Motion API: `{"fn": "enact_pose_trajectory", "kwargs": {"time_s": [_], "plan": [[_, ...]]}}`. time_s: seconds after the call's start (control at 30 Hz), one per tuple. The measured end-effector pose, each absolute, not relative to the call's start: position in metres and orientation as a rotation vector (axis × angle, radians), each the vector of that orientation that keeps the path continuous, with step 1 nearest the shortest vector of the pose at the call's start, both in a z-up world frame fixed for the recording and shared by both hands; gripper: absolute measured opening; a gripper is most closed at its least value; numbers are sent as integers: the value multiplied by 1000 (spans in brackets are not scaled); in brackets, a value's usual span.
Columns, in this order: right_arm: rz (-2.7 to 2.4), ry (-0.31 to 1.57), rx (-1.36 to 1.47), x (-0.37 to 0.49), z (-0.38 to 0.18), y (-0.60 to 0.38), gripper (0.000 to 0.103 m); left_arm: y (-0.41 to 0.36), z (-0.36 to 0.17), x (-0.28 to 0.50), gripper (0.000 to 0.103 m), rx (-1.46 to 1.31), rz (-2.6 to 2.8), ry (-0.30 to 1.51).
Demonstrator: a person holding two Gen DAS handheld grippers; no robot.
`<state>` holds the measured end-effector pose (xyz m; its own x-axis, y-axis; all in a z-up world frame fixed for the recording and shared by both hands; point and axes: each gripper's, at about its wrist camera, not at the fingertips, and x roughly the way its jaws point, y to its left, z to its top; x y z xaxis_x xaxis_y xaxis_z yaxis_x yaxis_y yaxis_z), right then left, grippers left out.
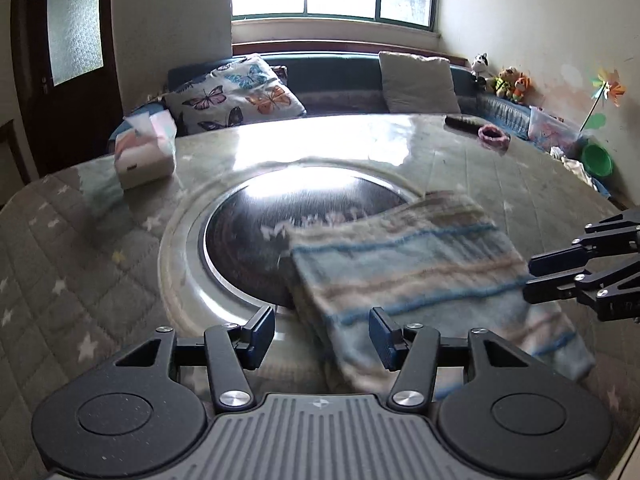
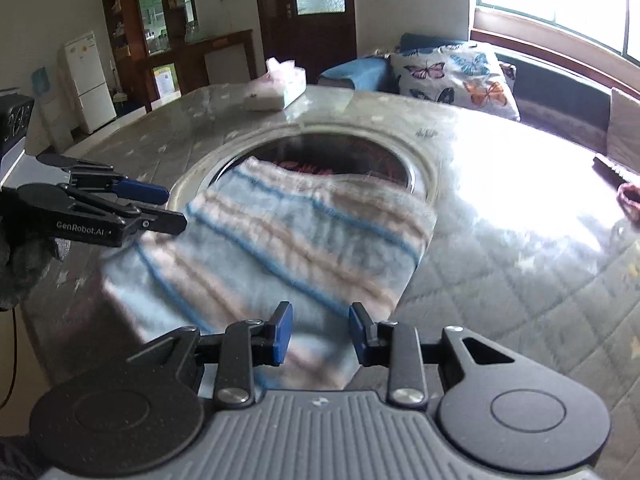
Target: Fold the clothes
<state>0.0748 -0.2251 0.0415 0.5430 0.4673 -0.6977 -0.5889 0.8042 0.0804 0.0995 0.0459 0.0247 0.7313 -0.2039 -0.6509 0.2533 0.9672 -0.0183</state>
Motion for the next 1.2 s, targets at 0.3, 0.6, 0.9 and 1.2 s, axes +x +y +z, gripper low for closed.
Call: {"fn": "enact_pose_trajectory", "kwargs": {"time_s": [0.3,0.6,0.9,1.2], "plan": [[574,791,-130,122,29,-221,30,49,9,140,57,69,-223,760],[553,763,-100,141,38,-226,26,45,22,153,55,84,-224,720],[522,784,-69,164,28,-222,11,49,8,171,57,82,-208,761],[593,742,-88,171,37,-193,13,49,7,174,57,88,-205,759]]}}
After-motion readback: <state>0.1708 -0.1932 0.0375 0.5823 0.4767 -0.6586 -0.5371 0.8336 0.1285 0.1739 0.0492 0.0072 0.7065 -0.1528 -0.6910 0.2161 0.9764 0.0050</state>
